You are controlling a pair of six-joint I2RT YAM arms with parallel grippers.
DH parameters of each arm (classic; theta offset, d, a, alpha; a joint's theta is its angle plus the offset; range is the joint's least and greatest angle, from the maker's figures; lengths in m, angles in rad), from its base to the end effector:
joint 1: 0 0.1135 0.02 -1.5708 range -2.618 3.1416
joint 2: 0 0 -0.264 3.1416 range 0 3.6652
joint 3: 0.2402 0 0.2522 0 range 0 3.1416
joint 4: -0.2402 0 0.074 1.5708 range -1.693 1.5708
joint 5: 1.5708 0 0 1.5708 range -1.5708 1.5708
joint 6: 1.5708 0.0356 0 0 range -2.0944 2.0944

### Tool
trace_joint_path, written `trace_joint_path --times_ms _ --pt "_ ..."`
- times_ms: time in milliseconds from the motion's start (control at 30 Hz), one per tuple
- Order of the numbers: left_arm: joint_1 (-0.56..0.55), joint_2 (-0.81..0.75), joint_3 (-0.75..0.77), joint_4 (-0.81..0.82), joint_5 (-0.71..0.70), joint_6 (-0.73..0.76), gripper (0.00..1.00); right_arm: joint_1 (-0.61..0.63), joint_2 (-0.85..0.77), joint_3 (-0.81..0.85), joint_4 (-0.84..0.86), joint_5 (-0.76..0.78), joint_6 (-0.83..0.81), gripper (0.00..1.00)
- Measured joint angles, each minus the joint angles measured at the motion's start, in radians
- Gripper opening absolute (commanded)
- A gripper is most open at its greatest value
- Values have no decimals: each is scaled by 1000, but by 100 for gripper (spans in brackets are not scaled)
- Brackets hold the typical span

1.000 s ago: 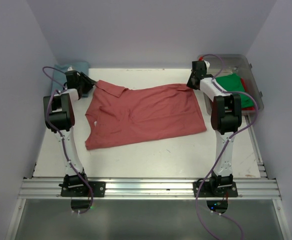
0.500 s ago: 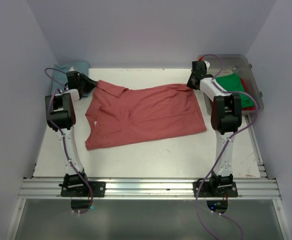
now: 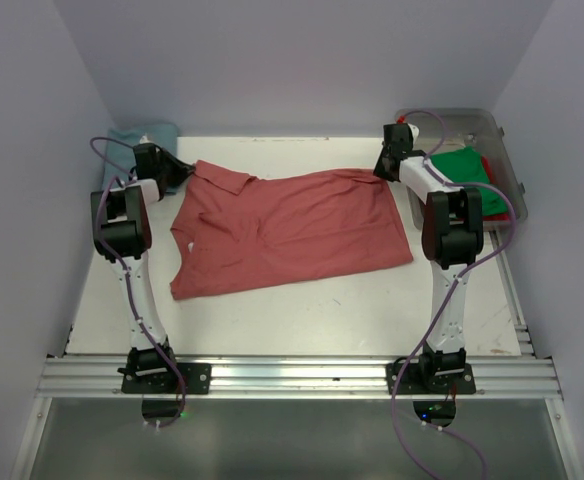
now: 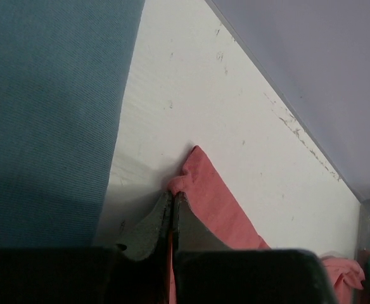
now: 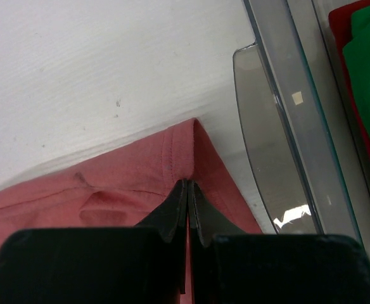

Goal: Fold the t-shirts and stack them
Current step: Grap the side of the flattened tshirt furthest away from the robot with both arms

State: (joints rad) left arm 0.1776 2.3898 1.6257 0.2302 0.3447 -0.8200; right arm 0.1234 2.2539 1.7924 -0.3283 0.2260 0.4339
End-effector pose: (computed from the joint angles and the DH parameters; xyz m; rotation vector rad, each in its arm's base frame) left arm 0.5176 0.0807 0.1129 -0.8404 1.9889 -0.7419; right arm 0.5063 0.0548 0.1857 0.4684 2.2878 0.0096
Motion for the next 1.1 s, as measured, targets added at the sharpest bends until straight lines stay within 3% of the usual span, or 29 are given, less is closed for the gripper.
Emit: trace_joint_path --times_ms 767,1100 --pt "6 -177 -27 -80 -13 54 0 0 -65 -27 0 20 -11 0" --pt "6 -453 -159 -261 -51 89 0 0 -206 -82 -33 47 -20 0"
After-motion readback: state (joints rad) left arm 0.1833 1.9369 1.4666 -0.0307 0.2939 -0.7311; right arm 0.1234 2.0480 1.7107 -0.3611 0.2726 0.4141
